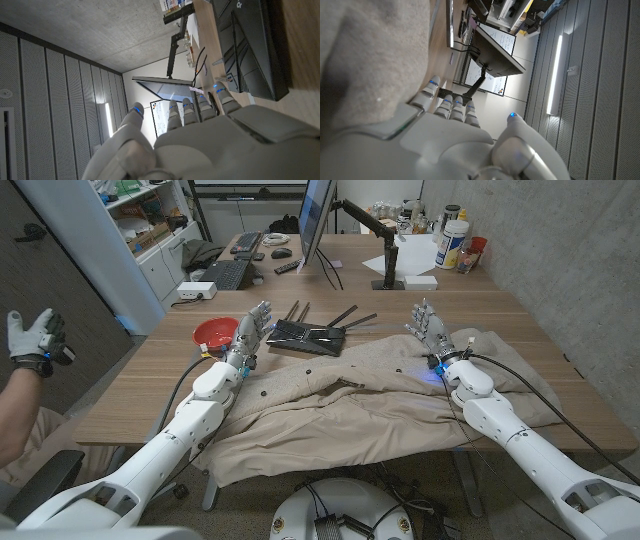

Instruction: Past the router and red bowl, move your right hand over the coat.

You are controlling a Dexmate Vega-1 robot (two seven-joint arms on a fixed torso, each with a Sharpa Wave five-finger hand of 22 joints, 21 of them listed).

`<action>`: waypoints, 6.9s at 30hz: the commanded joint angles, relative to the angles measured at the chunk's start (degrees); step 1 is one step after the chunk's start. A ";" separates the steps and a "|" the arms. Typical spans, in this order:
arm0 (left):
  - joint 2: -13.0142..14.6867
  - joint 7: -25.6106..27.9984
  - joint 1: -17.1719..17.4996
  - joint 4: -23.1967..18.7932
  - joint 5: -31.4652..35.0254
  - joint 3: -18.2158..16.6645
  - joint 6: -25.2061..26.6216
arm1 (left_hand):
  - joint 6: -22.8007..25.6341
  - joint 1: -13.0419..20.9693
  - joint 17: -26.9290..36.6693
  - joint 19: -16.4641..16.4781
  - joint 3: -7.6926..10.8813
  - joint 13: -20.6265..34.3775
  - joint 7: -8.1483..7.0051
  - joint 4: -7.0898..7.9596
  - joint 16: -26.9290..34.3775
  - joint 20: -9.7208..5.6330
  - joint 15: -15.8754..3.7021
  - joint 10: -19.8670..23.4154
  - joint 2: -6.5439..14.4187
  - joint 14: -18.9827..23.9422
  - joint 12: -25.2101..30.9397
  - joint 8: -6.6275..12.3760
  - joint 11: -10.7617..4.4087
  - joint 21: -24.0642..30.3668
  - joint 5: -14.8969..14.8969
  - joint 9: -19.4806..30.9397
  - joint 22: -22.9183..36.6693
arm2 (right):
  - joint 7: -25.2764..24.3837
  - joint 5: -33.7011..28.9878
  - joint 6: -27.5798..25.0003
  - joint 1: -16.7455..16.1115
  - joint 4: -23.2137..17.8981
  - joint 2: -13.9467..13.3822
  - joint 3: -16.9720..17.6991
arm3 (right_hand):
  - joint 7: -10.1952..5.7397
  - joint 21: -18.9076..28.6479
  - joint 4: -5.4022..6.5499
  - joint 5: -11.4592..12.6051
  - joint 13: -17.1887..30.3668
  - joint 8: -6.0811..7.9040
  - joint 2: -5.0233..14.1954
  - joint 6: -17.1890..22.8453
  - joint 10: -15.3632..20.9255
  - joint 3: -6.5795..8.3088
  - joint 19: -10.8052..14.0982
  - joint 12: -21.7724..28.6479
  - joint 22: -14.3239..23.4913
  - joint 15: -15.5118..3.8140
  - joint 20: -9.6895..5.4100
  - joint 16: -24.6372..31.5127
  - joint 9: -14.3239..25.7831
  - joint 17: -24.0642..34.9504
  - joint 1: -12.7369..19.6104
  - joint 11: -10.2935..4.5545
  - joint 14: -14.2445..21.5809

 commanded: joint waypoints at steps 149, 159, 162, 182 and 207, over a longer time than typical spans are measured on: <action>-0.25 0.96 1.02 -1.03 -0.15 -0.74 -1.56 | 1.21 -0.23 0.02 1.16 0.82 -1.85 0.18 -0.49 0.49 -0.08 0.39 0.01 -0.06 -0.23 0.74 0.34 0.70 -2.99 0.20 0.07 0.38 | -5.52 -13.90 4.13 -10.74 -15.92 -11.80 2.22 | -1.08 0.22 -0.30 0.48 0.20 0.93 -0.46 2.29 0.04 -0.17 -1.62 0.43 0.04 -0.80 -0.49 0.33 0.21 -1.04 -0.49 -0.20 -2.25; -0.22 1.18 1.10 -1.14 -0.19 -0.84 -1.46 | 1.33 -0.29 0.01 1.25 0.85 -1.94 0.31 -0.50 0.49 -0.13 0.43 -0.08 -0.06 -0.24 0.72 0.36 0.54 -3.20 0.19 0.08 0.39 | -5.74 -14.88 4.59 -11.73 -17.21 -12.55 2.75 | -1.07 0.19 -0.39 0.46 0.20 0.90 -0.67 2.31 0.49 -0.26 -1.77 0.59 0.04 -0.80 -0.37 0.34 0.21 -1.11 -0.52 -0.14 -2.29; -0.23 1.23 1.06 -1.08 -0.08 -0.80 -1.51 | 1.35 -0.30 0.01 1.25 0.86 -1.96 0.29 -0.51 0.49 -0.12 0.38 -0.02 -0.06 -0.26 0.75 0.36 0.64 -3.27 0.19 0.08 0.39 | -5.64 -15.55 5.57 -11.77 -16.90 -12.60 2.80 | -1.08 0.16 -0.43 0.45 0.20 0.89 -0.73 2.31 0.53 -0.28 -1.89 0.60 0.03 -0.81 -0.26 0.32 0.21 -1.13 -0.51 -0.10 -2.34; -0.24 1.20 1.01 -1.01 -0.06 -0.75 -1.44 | 1.46 -0.38 0.00 1.39 0.94 -2.12 0.30 -0.56 0.48 -0.11 0.43 -0.12 -0.07 -0.26 0.75 0.36 0.61 -3.71 0.19 0.08 0.40 | -9.05 -22.24 1.90 -14.93 -22.65 -17.26 4.51 | -1.08 -0.02 -0.68 0.42 0.19 0.83 -0.99 2.26 0.23 -0.35 -2.65 0.44 0.02 -0.79 -0.11 0.11 0.21 -1.28 -0.42 -0.01 -2.98; -0.35 1.36 0.81 -0.75 0.11 -0.57 -1.22 | 1.36 -0.48 -0.01 1.56 1.02 -2.29 0.35 -0.62 0.49 -0.19 0.47 -0.15 -0.08 -0.24 0.79 0.27 0.67 -4.22 0.19 0.08 0.42 | -13.46 -32.88 -1.72 -18.18 -28.42 -21.01 6.13 | -1.45 -0.18 -0.99 0.37 0.18 0.72 -1.38 2.09 -1.18 -0.50 -3.88 -0.04 0.01 -1.06 -0.18 -0.20 0.21 -1.44 -0.39 -0.64 -4.35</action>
